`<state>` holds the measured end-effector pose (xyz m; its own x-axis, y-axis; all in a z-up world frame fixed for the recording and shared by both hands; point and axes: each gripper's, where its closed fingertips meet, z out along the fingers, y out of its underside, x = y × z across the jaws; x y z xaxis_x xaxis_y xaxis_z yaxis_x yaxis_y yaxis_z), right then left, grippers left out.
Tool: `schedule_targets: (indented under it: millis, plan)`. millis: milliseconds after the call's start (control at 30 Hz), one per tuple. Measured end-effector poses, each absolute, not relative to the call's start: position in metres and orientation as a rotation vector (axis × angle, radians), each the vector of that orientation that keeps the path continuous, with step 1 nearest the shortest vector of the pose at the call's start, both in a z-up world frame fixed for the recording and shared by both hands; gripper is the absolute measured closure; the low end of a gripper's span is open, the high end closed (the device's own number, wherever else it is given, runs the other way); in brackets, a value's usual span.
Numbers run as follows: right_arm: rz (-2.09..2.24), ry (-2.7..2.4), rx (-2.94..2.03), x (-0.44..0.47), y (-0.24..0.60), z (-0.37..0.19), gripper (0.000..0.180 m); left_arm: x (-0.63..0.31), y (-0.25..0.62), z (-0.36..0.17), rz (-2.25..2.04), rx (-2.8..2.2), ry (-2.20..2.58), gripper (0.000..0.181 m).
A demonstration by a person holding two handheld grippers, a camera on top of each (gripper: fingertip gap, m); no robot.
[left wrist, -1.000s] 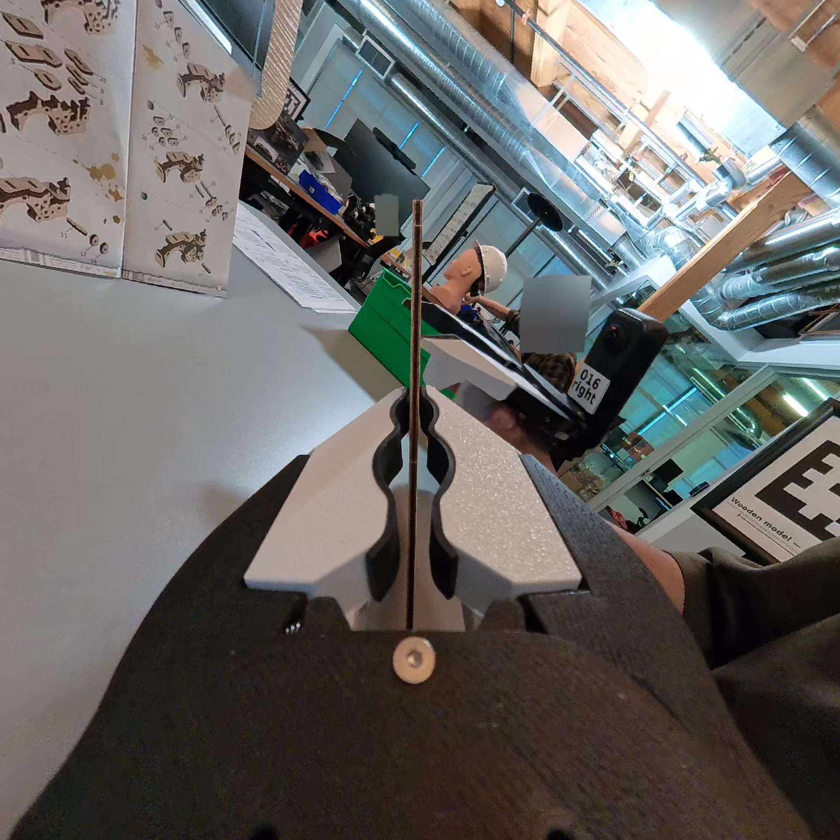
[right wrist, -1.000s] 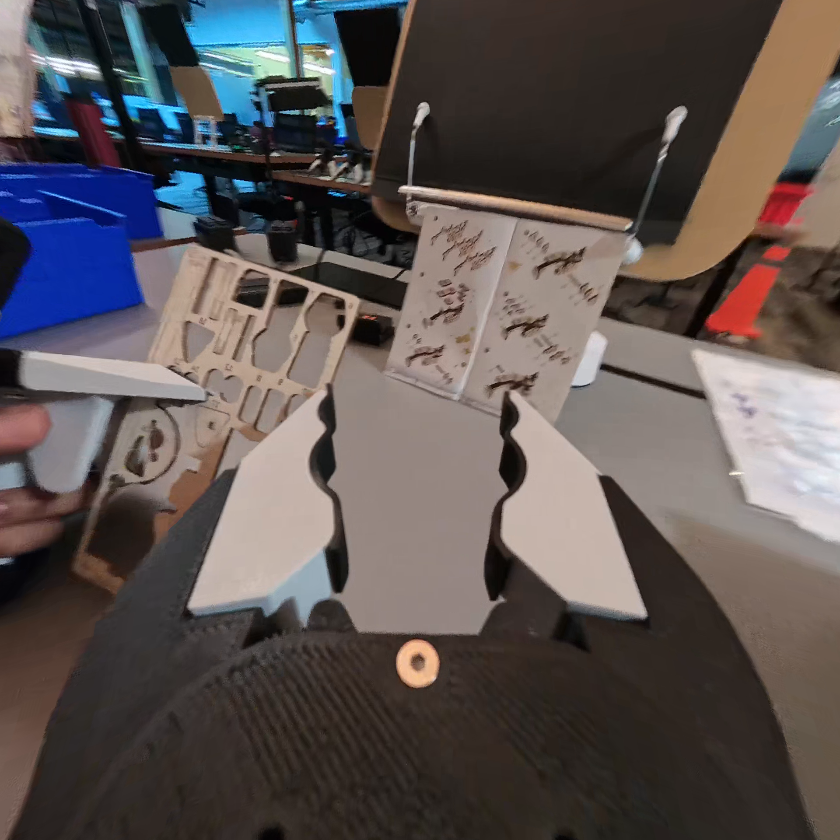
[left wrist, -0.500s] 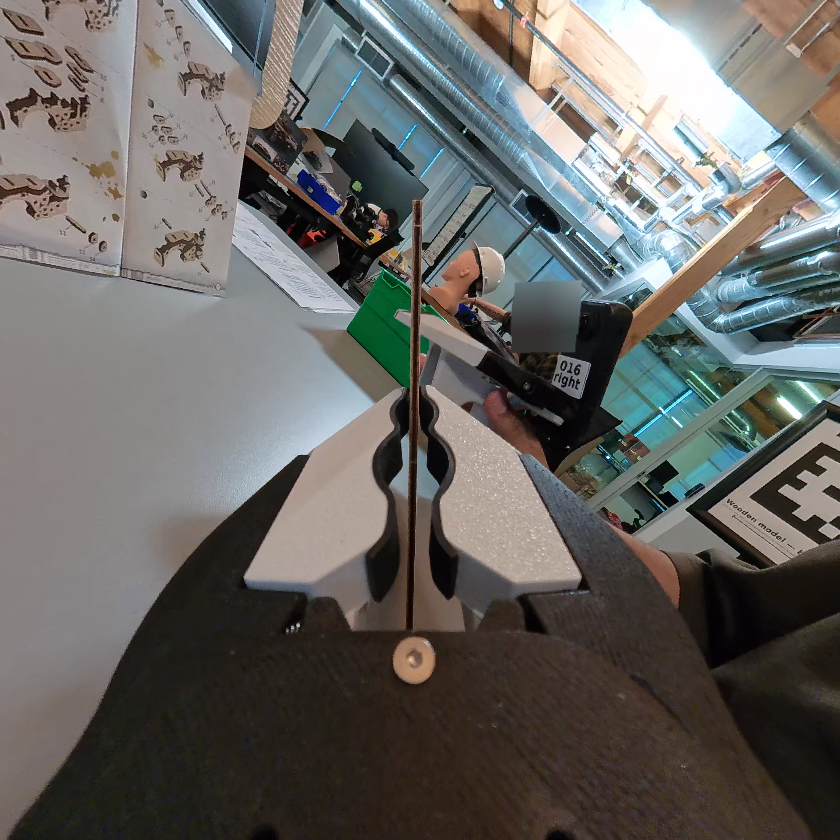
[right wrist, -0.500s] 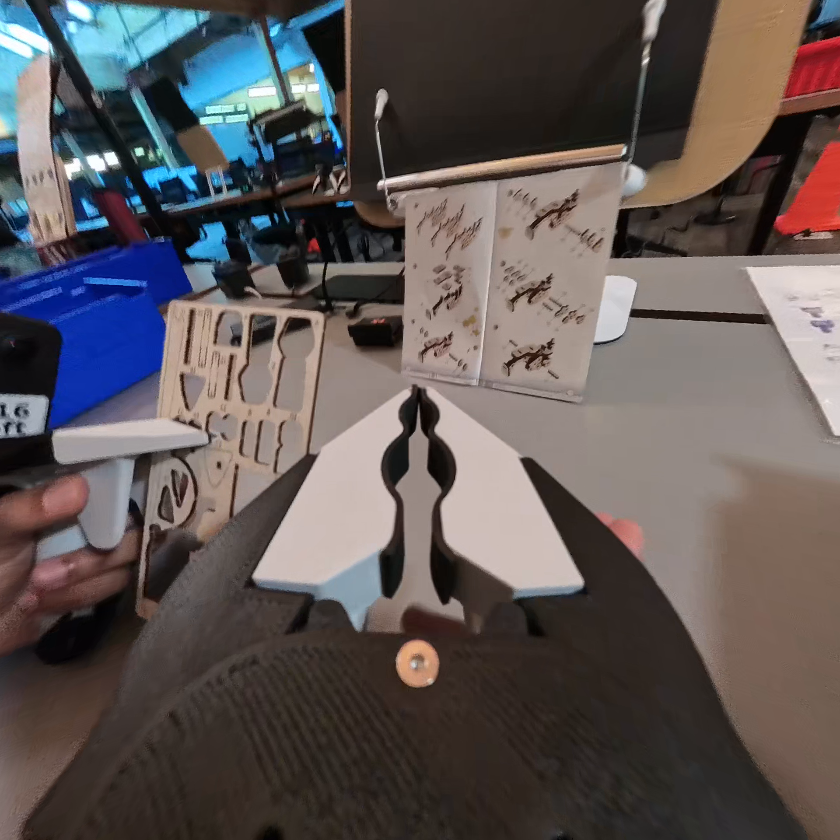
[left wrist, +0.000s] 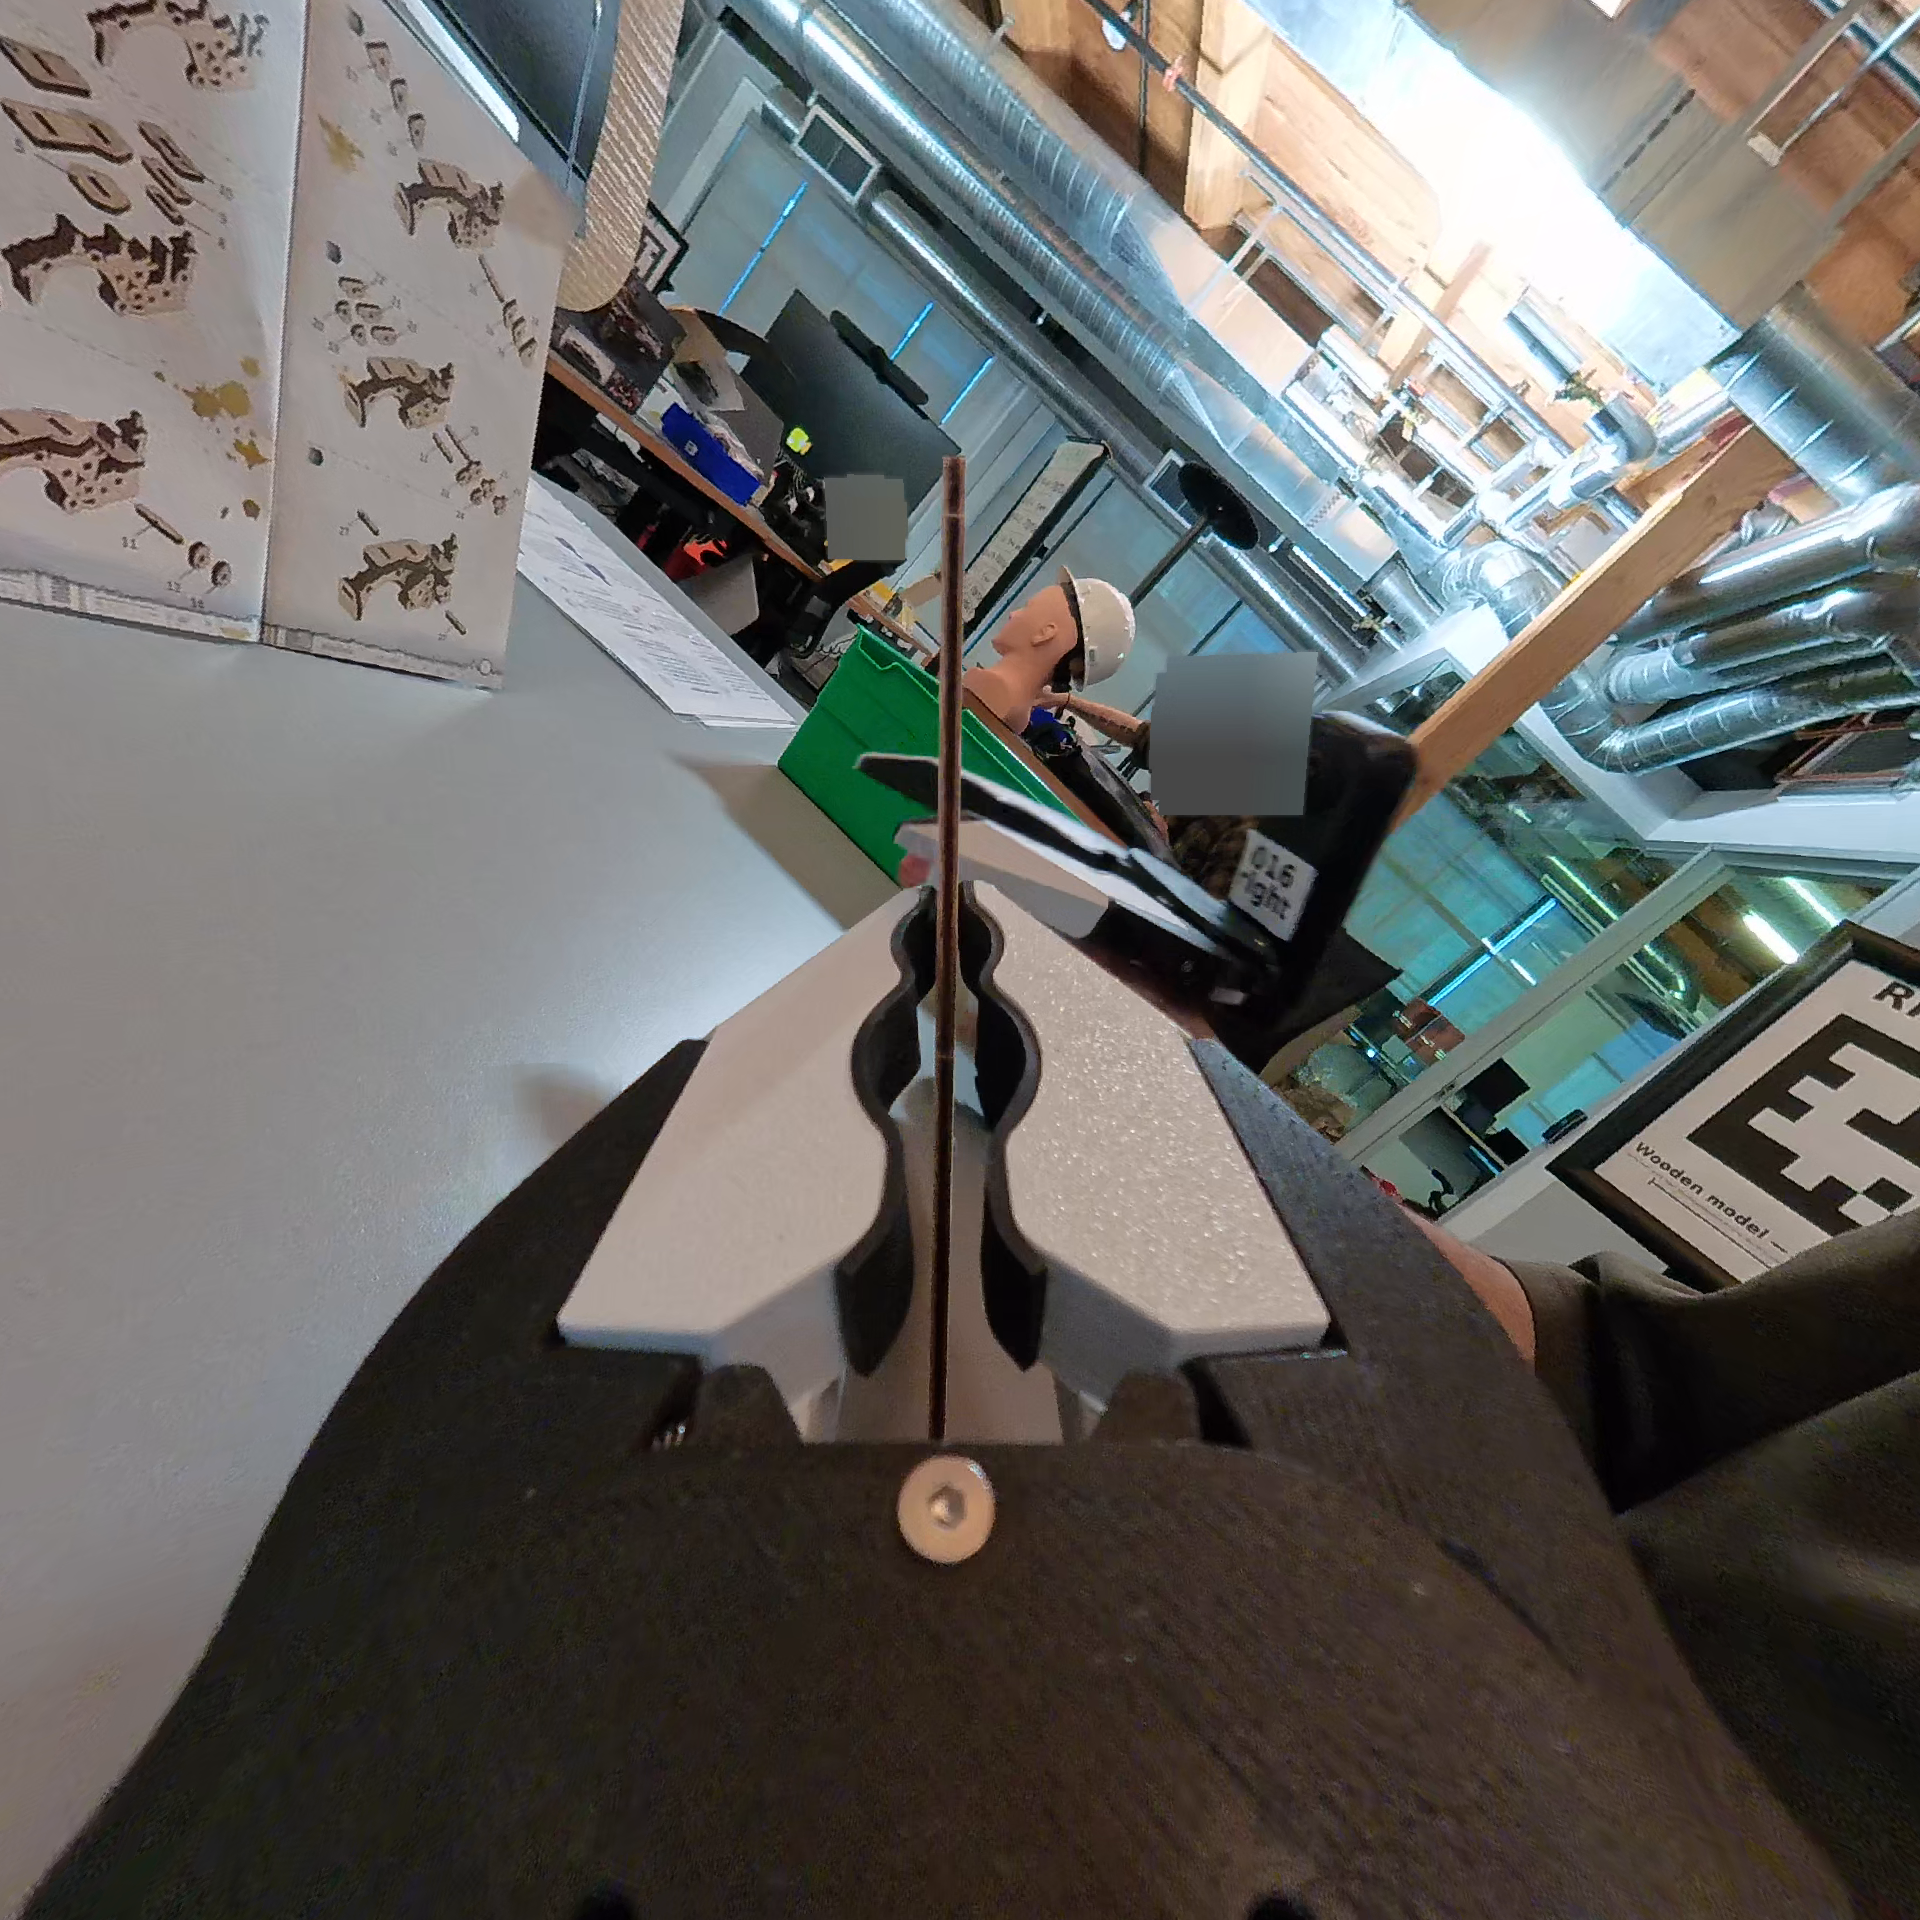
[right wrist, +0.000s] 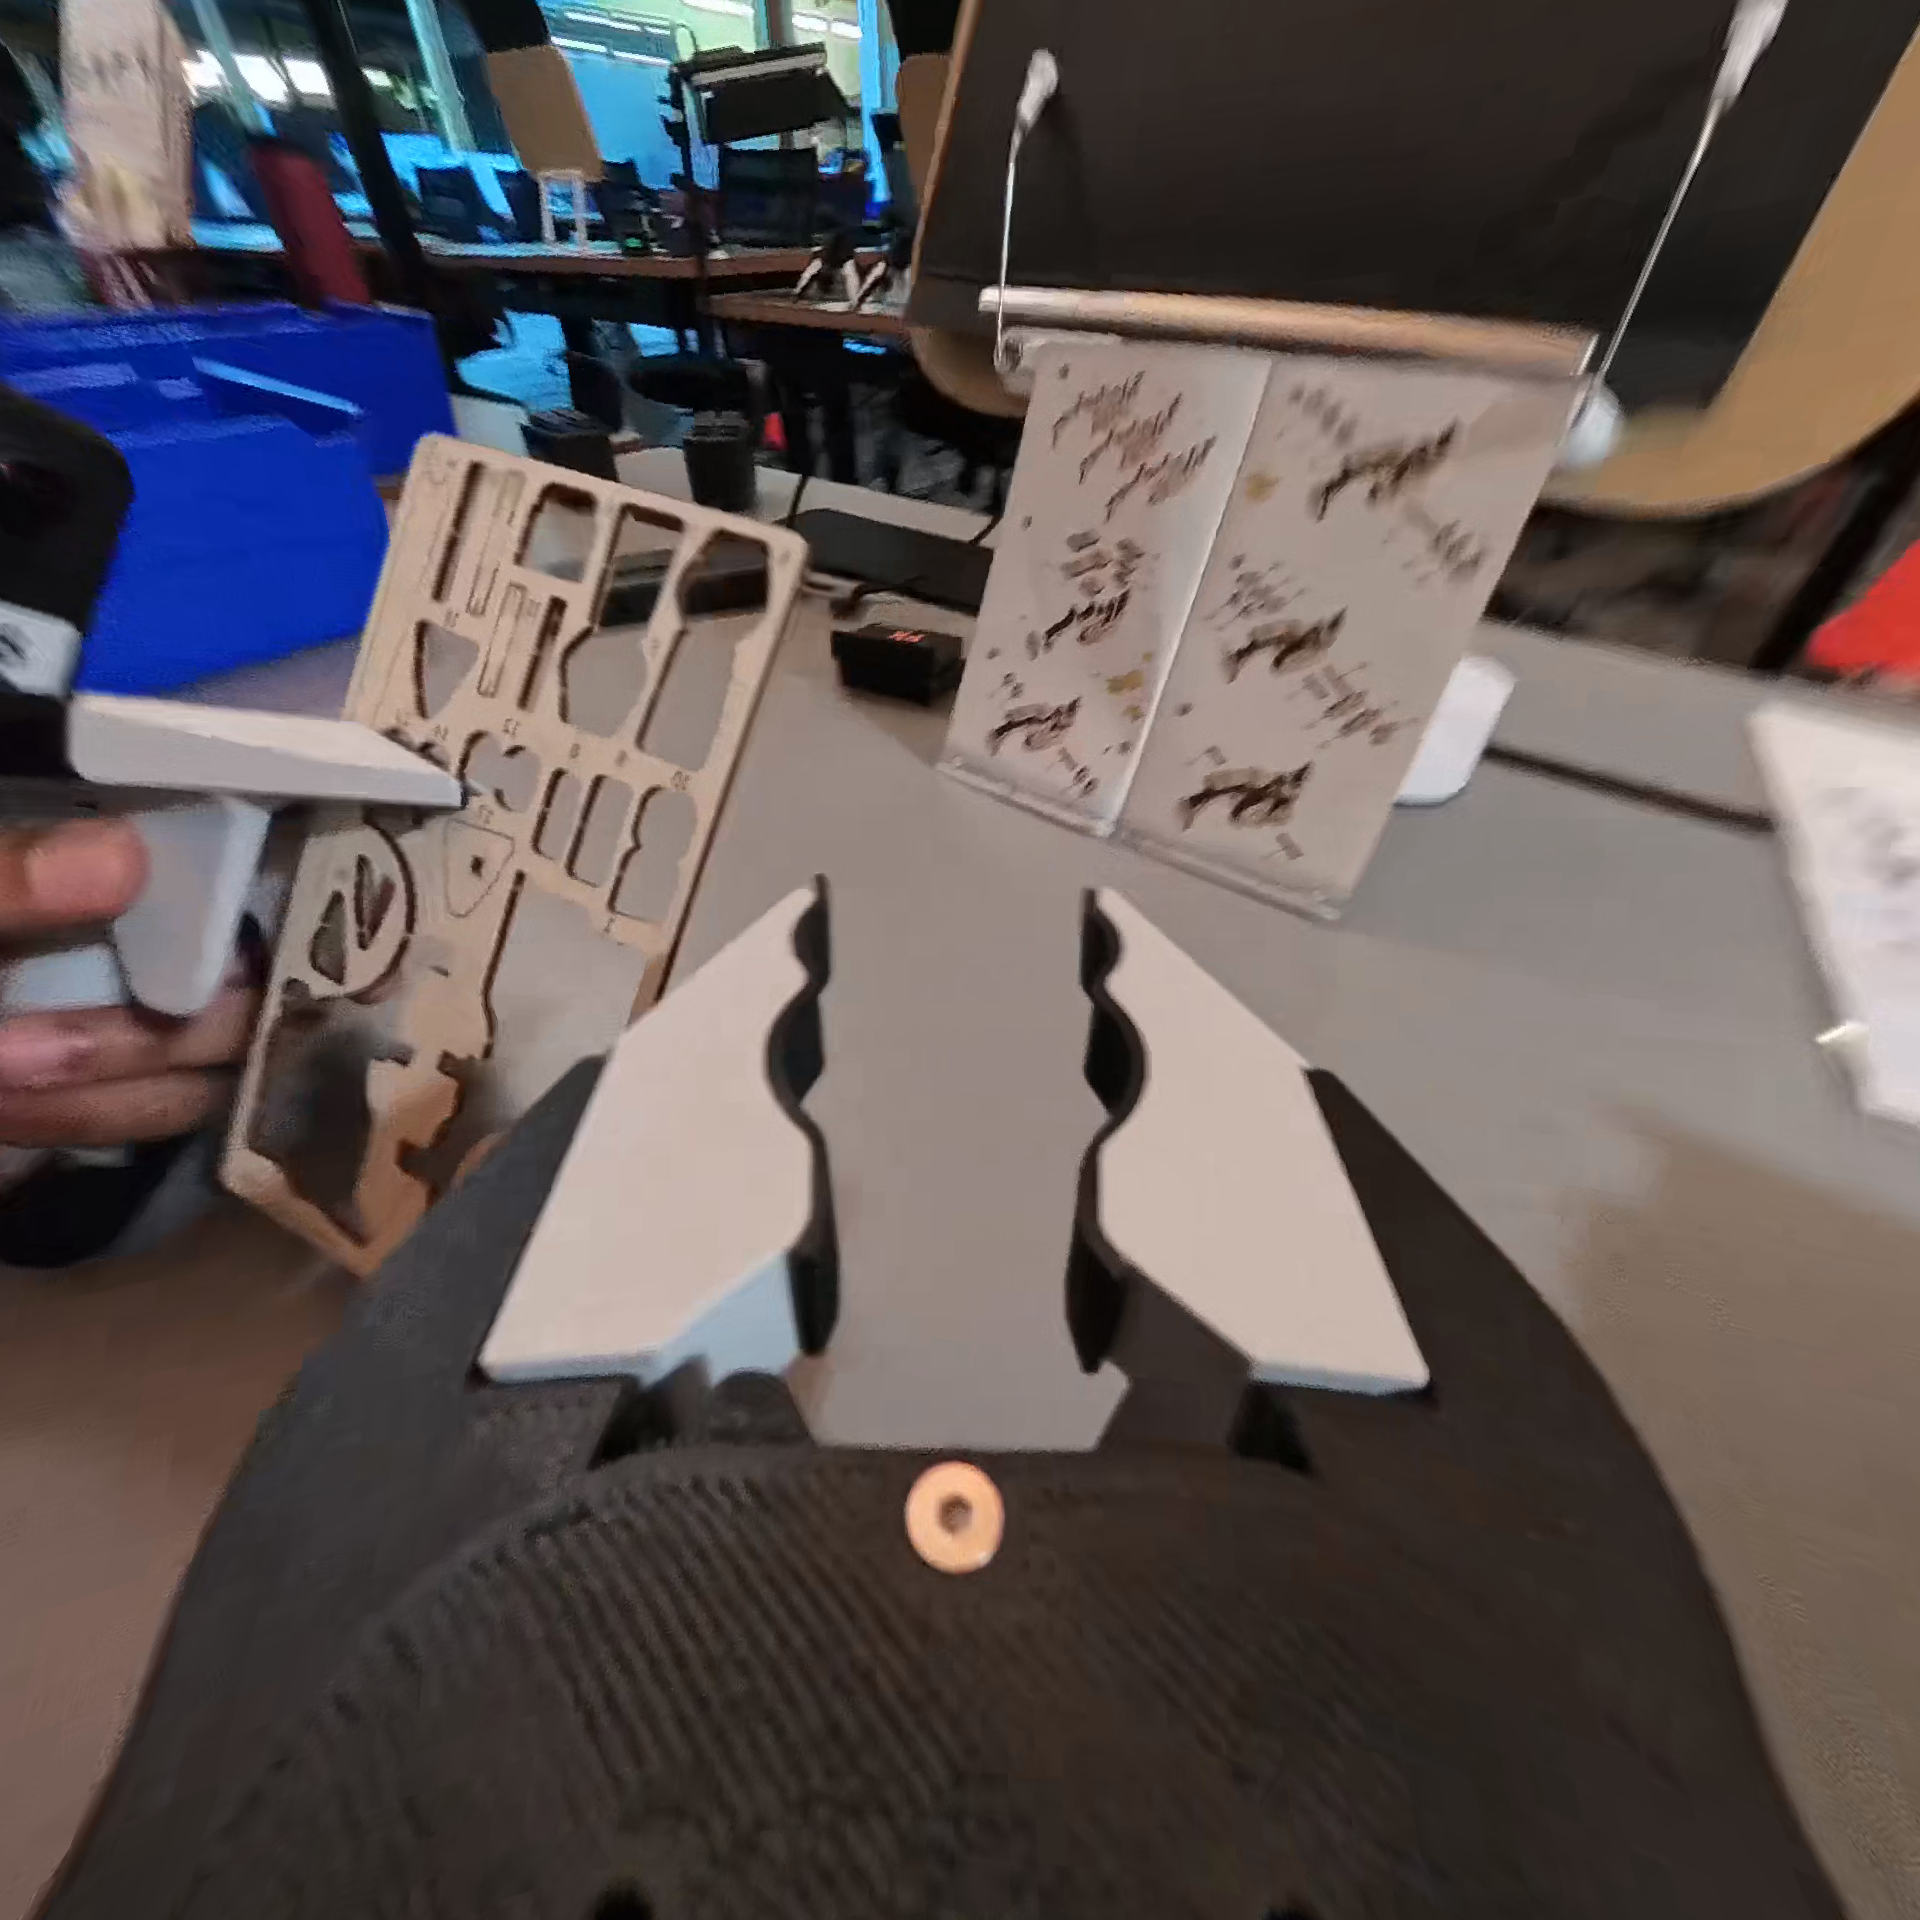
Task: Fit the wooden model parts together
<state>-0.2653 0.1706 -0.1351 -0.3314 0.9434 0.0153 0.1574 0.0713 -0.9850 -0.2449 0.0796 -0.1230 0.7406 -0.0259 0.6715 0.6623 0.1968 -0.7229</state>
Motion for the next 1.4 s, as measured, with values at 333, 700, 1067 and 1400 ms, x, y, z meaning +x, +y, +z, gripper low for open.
schedule_targets:
  millis: [333, 700, 1067, 1400]
  plan:
    - [1.816, -1.776, -1.281, -0.249, 0.131, -0.14, 0.157, -0.251, 0.075, -0.121, -0.48, -1.26, -0.623, 0.181]
    - [2.123, -1.933, -1.365, -0.234, 0.073, -0.146, 0.134, -0.242, 0.08, -0.121, -0.532, -1.294, -0.57, 0.181]
    - [2.107, -1.834, -1.421, -0.241, 0.091, -0.145, 0.156, -0.239, 0.088, -0.129, -0.516, -1.372, -0.59, 0.181]
    - [2.027, -1.874, -1.465, -0.24, 0.096, -0.154, 0.154, -0.237, 0.092, -0.137, -0.526, -1.421, -0.618, 0.181]
